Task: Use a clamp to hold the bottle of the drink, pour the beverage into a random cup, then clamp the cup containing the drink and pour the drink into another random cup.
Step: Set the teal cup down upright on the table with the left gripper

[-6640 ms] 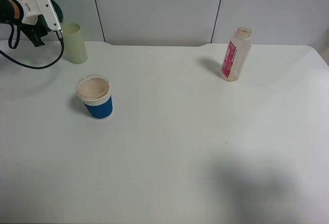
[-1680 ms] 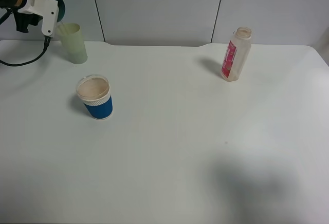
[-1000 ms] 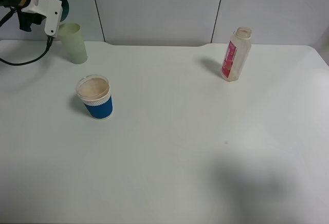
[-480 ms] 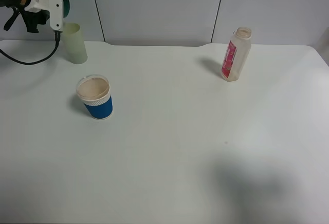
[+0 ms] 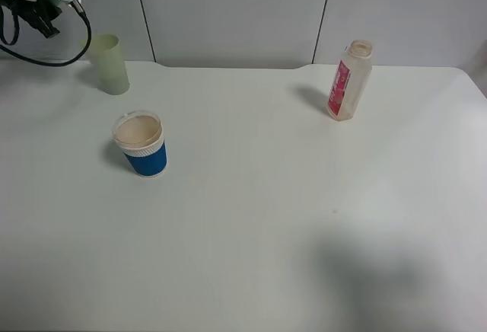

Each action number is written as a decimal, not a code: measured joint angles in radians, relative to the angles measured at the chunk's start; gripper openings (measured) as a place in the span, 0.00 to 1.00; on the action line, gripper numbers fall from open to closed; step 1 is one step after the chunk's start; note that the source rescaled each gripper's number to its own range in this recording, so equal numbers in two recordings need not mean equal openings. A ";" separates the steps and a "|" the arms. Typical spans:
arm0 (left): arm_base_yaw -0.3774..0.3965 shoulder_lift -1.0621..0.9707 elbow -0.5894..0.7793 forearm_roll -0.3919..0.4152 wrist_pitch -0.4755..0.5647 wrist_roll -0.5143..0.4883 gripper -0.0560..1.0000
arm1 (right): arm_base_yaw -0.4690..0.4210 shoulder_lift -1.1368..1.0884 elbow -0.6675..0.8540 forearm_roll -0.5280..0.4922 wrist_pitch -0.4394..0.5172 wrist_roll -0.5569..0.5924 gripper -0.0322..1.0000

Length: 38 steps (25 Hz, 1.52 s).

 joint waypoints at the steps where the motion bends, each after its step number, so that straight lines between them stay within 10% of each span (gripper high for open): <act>1: 0.000 0.000 0.000 0.000 0.000 0.000 0.06 | 0.000 0.000 0.000 0.000 0.000 0.000 1.00; 14: 0.134 -0.058 0.156 -0.261 -0.190 -0.094 0.06 | 0.000 0.000 0.000 0.000 0.000 0.000 1.00; 38: 0.139 -0.068 0.515 -0.595 -0.566 -0.091 0.06 | 0.000 0.000 0.000 0.000 0.000 0.000 1.00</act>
